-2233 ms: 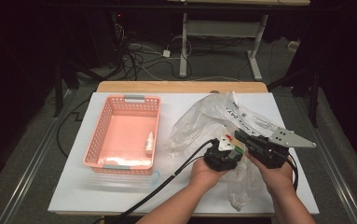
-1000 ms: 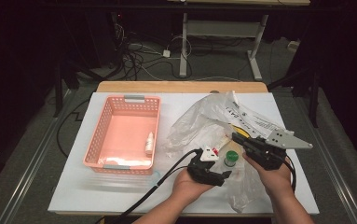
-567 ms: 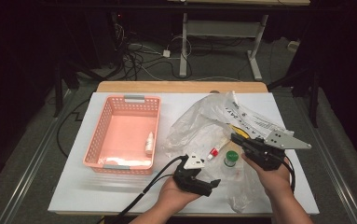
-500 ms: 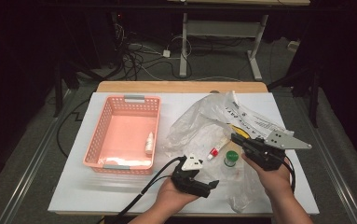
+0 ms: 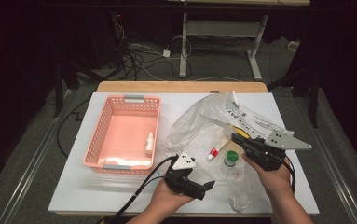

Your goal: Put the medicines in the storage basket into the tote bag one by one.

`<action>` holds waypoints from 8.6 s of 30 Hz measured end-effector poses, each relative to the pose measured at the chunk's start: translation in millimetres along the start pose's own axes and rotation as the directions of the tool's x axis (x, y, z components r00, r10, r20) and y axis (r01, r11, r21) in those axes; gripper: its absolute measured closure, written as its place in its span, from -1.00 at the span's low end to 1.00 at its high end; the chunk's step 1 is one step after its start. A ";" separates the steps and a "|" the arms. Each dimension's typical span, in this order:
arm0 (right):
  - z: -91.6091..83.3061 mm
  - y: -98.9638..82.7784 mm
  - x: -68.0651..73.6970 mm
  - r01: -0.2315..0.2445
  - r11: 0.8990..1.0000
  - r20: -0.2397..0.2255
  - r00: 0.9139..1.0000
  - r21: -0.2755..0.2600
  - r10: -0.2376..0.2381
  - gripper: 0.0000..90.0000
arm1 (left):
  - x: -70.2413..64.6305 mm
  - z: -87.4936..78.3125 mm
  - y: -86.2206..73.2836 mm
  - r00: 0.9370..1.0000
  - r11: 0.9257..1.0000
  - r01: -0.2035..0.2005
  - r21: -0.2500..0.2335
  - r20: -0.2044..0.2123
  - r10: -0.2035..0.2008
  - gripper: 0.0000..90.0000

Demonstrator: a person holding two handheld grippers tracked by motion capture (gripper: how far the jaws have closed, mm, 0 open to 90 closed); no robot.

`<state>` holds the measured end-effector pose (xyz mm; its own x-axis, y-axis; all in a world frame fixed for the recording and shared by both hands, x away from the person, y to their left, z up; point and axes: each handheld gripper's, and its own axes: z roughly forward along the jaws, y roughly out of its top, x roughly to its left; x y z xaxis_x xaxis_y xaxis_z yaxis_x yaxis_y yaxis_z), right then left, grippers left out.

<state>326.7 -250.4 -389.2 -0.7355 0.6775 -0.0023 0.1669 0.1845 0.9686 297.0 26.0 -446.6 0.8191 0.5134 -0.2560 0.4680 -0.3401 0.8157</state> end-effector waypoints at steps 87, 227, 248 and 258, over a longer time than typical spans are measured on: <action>3.1 -2.6 -6.2 -0.017 1.000 -0.006 1.000 0.003 0.017 1.00 | 121.0 -127.5 27.8 0.911 0.987 0.124 -0.101 -0.382 -0.153 -1.00; -3.8 3.3 -3.2 0.003 1.000 0.001 1.000 -0.018 -0.003 1.00 | 99.0 -120.7 3.4 0.928 0.993 0.105 0.055 -0.365 -0.078 0.29; -3.9 2.7 -2.1 0.008 1.000 -0.003 1.000 -0.018 -0.008 1.00 | 62.5 -121.4 -9.9 0.965 0.995 0.055 -0.083 -0.252 -0.075 0.29; -4.2 3.5 -0.8 0.008 1.000 -0.003 1.000 -0.017 -0.008 1.00 | 47.0 -109.7 -5.0 0.981 0.997 0.026 -0.074 -0.191 -0.039 0.29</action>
<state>325.1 -253.3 -384.8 -0.7389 0.6738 -0.0097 0.1497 0.1781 0.9726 296.8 138.2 -405.8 0.7216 0.6674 -0.1840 0.4632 -0.2678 0.8448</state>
